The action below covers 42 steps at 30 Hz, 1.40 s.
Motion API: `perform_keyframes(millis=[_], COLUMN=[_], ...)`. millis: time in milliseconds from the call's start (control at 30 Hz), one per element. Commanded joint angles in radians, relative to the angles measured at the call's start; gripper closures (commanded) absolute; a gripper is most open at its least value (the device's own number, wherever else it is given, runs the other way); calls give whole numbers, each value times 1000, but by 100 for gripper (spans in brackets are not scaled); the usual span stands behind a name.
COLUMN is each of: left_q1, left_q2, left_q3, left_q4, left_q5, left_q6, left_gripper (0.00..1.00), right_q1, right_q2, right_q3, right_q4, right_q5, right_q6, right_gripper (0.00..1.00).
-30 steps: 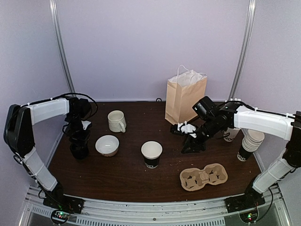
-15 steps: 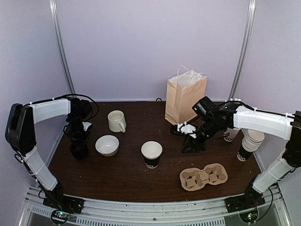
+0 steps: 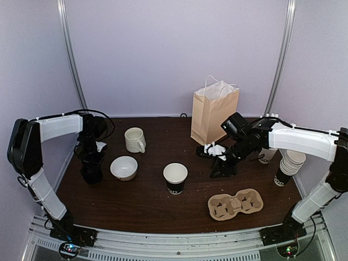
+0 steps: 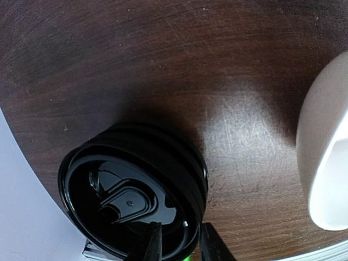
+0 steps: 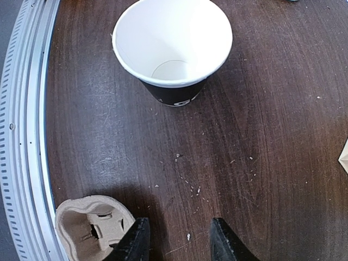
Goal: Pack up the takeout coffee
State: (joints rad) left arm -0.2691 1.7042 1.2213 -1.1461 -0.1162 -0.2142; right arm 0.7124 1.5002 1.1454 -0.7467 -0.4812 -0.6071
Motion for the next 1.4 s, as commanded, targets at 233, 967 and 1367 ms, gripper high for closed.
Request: perform_keyframes(millis=[233,967,1367], left_q1=[7,-1,-225], left_q2=[8,-231,-257], left_q3=[17,217,428], left_q4=[-18,-96,292], left_q5=[5,332,790], left_q6=[9,-5,-90], left_gripper=[79,89,88], right_q1=[9,35,11], right_q2=[8,17,61], right_q3=[-5,51,620], right_q4=[-10,-57,-259], right_q5=[22,-2,69], right_q6=[-19,6,131], right_gripper=[59,61,34])
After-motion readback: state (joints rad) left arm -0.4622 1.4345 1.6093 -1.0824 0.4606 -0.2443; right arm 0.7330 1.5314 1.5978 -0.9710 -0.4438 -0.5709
